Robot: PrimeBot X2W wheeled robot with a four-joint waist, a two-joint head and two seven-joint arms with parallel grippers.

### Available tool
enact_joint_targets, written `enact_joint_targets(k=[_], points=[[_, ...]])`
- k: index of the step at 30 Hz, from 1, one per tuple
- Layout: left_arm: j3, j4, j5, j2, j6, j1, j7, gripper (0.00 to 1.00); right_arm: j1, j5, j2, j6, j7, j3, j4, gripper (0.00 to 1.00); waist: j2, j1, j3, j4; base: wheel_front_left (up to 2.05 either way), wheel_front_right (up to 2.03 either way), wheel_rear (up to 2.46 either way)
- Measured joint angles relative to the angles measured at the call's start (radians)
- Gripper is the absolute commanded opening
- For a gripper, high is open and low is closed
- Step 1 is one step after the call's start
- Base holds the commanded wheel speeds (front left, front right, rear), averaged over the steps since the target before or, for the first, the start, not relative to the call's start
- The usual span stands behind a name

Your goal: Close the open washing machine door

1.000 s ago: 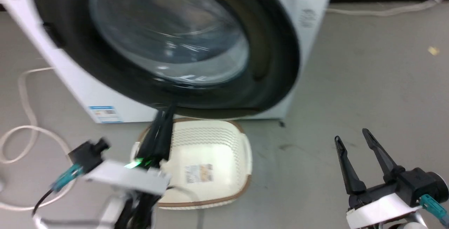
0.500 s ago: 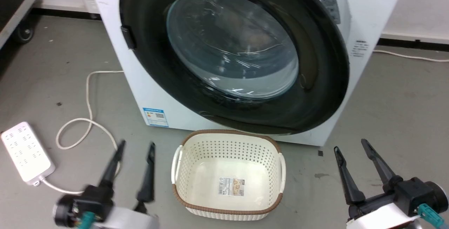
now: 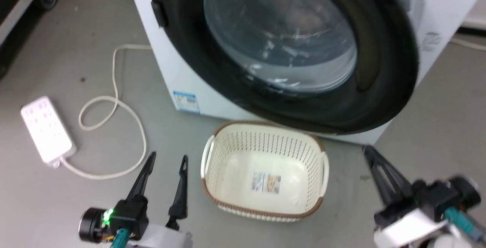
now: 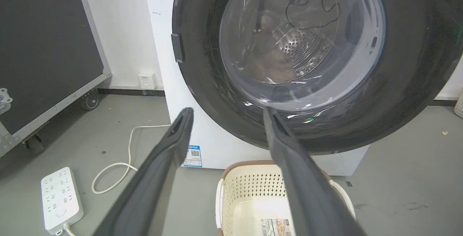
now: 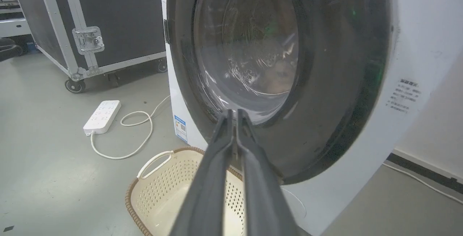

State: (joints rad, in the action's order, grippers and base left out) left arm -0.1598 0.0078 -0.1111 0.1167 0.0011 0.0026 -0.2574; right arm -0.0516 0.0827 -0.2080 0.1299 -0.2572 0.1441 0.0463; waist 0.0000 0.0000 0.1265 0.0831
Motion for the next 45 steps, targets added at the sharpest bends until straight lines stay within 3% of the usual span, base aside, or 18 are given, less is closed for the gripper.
enact_joint_targets(k=[8, 17, 23, 28, 33, 41, 42, 43, 44, 45], points=[[-0.019, -0.019, 0.021, -0.035, 0.006, -0.072, 0.0, 1.0, -0.238, 0.122, -0.205, 0.0, 0.062, 0.112, 0.013, 0.0, 0.0, 0.0002, 0.114, 0.049, 0.0, 0.0, 0.0], [-0.052, -0.015, 0.021, -0.053, 0.011, -0.129, 0.0, 1.0, -0.487, 0.335, -0.418, 0.004, 0.148, 0.151, 0.156, 0.0, 0.0, 0.0002, 0.218, 0.117, 0.0, 0.0, 0.0], [-0.062, -0.02, 0.019, -0.063, 0.018, -0.158, 0.0, 1.0, -0.635, 0.413, -0.473, 0.003, 0.178, 0.166, 0.27, 0.0, 0.0, 0.0002, 0.269, 0.155, 0.0, 0.0, 0.0], [-0.07, -0.019, 0.019, -0.064, 0.024, -0.174, 0.0, 1.0, -0.747, 0.43, -0.481, 0.003, 0.195, 0.156, 0.384, 0.0, 0.0, 0.0001, 0.292, 0.175, 0.0, 0.0, 0.0], [-0.079, -0.009, 0.012, -0.065, 0.031, -0.181, 0.0, 1.0, -0.829, 0.415, -0.43, 0.012, 0.194, 0.152, 0.521, 0.0, 0.0, 0.0, 0.282, 0.178, 0.0, 0.0, 0.0], [-0.063, 0.007, 0.012, -0.066, 0.023, -0.175, 0.0, 1.0, -0.82, 0.402, -0.383, 0.009, 0.119, 0.171, 0.606, 0.0, 0.0001, 0.0, 0.207, 0.156, 0.0, 0.0, 0.0], [-0.058, 0.01, 0.012, -0.066, 0.02, -0.171, 0.0, 1.0, -0.811, 0.402, -0.375, 0.007, 0.107, 0.17, 0.611, 0.15, 0.0, -0.0001, 0.194, 0.151, 0.0, 0.0, 0.0], [-0.053, 0.015, 0.012, -0.066, 0.015, -0.166, 0.0, 1.0, -0.797, 0.406, -0.365, 0.004, 0.095, 0.17, 0.615, 0.66, 0.0, -0.0001, 0.18, 0.145, 0.0, 0.0, 0.0], [-0.049, 0.02, 0.012, -0.066, 0.013, -0.161, 0.0, 1.0, -0.779, 0.424, -0.351, 0.002, 0.095, 0.174, 0.615, 1.0, 0.0, -0.0001, 0.166, 0.139, 0.0, 0.0, 0.0], [-0.045, 0.024, 0.012, -0.066, 0.008, -0.156, 0.0, 1.0, -0.755, 0.432, -0.337, 0.002, 0.088, 0.183, 0.61, 1.0, 0.0, -0.0001, 0.15, 0.133, 0.0, 0.0, 0.0]])
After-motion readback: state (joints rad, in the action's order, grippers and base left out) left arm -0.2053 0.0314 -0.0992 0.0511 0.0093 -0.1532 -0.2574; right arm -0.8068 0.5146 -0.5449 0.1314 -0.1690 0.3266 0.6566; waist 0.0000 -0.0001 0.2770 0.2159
